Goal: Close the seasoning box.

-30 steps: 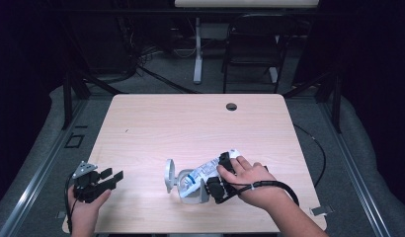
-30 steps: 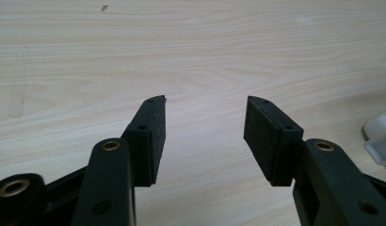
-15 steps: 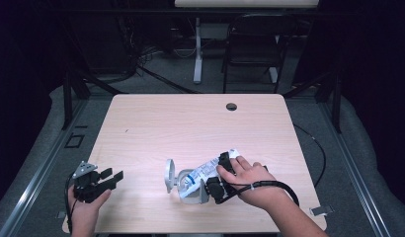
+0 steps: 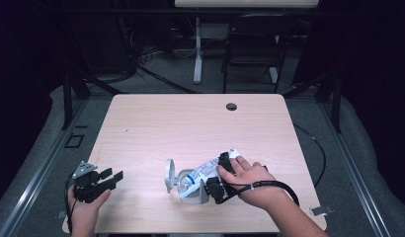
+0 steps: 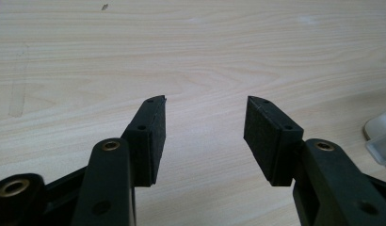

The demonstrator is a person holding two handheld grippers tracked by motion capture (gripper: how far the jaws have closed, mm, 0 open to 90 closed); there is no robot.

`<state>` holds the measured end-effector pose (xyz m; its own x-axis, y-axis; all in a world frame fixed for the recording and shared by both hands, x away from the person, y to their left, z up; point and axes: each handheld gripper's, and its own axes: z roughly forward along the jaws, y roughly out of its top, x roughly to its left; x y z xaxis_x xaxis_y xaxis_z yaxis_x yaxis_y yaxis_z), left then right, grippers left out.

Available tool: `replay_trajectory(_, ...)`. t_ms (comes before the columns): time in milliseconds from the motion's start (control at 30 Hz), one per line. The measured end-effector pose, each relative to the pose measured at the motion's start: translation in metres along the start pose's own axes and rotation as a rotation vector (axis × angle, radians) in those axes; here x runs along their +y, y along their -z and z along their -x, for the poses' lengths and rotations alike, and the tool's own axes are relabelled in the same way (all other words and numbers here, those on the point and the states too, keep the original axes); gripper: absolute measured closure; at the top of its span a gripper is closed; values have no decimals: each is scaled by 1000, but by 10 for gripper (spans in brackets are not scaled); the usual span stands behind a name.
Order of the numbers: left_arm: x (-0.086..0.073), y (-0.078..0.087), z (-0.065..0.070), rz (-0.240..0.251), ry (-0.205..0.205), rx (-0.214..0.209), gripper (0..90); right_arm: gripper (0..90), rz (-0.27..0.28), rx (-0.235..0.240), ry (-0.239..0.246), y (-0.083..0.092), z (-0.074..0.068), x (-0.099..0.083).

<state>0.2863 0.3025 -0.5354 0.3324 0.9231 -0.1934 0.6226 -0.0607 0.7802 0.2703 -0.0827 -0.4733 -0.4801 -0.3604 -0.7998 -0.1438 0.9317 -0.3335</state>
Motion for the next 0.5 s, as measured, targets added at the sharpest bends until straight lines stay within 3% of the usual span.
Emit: replay_trajectory(500, 0, 0, -1, -7, -1, 2, 494, 499, 8, 3, 5, 2, 1, -1)
